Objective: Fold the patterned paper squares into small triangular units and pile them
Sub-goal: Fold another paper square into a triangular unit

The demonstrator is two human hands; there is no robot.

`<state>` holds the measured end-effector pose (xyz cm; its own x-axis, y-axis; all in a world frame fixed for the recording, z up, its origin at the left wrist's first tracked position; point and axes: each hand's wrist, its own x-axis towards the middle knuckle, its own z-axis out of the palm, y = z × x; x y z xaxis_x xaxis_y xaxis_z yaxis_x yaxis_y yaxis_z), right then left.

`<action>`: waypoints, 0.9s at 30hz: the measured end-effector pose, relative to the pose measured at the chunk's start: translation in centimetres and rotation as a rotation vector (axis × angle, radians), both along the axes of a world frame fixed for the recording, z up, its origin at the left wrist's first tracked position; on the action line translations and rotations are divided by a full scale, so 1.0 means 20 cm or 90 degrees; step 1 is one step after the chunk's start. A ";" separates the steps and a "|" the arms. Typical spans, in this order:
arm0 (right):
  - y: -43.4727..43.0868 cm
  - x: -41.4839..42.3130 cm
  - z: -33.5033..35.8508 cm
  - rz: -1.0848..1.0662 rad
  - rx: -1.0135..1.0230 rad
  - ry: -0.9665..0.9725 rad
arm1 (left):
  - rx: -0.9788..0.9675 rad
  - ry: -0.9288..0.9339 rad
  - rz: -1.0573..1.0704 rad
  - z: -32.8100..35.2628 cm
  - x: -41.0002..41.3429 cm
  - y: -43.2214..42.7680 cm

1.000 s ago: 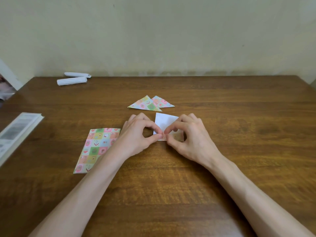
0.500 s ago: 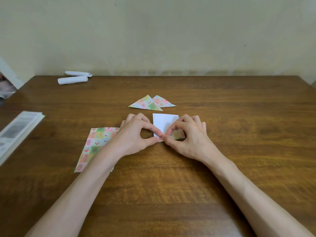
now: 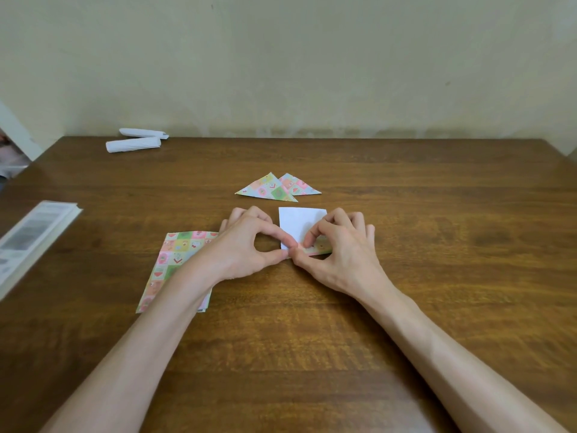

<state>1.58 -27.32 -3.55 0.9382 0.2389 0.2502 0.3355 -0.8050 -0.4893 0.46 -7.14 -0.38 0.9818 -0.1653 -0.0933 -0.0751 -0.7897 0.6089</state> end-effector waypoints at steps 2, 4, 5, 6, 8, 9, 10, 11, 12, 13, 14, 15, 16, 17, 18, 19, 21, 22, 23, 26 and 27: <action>0.00 0.00 0.00 0.001 0.001 0.004 | -0.003 0.003 -0.003 0.00 0.00 0.00; -0.01 0.00 0.01 0.005 -0.003 0.014 | -0.005 0.004 -0.004 0.00 0.00 0.00; -0.01 0.00 0.01 0.007 -0.005 0.021 | -0.006 0.004 -0.003 0.00 0.00 0.00; -0.01 0.00 0.02 0.009 -0.008 0.027 | -0.007 0.004 -0.001 0.00 -0.01 0.00; -0.01 0.00 0.03 0.011 -0.009 0.035 | -0.003 0.003 0.000 0.00 -0.01 0.00; -0.01 0.01 0.03 0.010 -0.004 0.044 | 0.000 0.003 -0.001 0.01 -0.01 0.00; -0.02 0.01 0.04 0.009 0.005 0.059 | 0.004 0.004 -0.004 0.01 -0.01 -0.01; -0.03 0.02 0.04 0.009 0.015 0.075 | 0.008 0.005 -0.006 0.01 0.00 -0.01; -0.03 0.03 0.04 0.011 0.021 0.084 | 0.010 0.007 -0.006 0.02 0.00 -0.01; -0.04 0.03 0.05 0.015 0.021 0.088 | 0.012 0.010 -0.005 0.02 0.00 -0.01; -0.04 0.03 0.05 0.018 0.017 0.091 | 0.013 0.014 -0.003 0.02 0.00 -0.01; -0.04 0.03 0.05 0.021 0.011 0.093 | 0.012 0.014 0.002 0.01 -0.01 -0.01; -0.04 0.03 0.05 0.023 0.005 0.096 | 0.012 0.010 0.012 0.00 -0.01 -0.02; -0.04 0.03 0.05 0.026 0.004 0.098 | 0.017 0.000 0.024 0.00 -0.01 -0.03; -0.04 0.04 0.05 0.031 0.008 0.100 | 0.028 -0.015 0.035 -0.01 -0.02 -0.04; -0.05 0.04 0.06 0.035 0.016 0.103 | 0.040 -0.031 0.043 -0.01 -0.02 -0.05; -0.08 0.05 0.07 0.045 0.038 0.123 | 0.055 -0.042 0.049 -0.02 -0.02 -0.06; -0.09 0.05 0.08 0.050 0.048 0.132 | 0.054 -0.040 0.046 -0.02 -0.02 -0.06; -0.10 0.06 0.08 0.054 0.052 0.133 | 0.051 -0.038 0.042 -0.02 -0.01 -0.05; -0.09 0.05 0.07 0.057 0.044 0.121 | 0.047 -0.042 0.052 -0.03 -0.01 -0.05; -0.09 0.05 0.07 0.057 0.043 0.118 | 0.048 -0.050 0.063 -0.04 -0.01 -0.07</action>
<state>2.55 -29.10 -2.09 0.9457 0.3114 0.0937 0.3030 -0.7395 -0.6010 0.19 -8.47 -1.08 0.9977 -0.0634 -0.0245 -0.0400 -0.8389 0.5428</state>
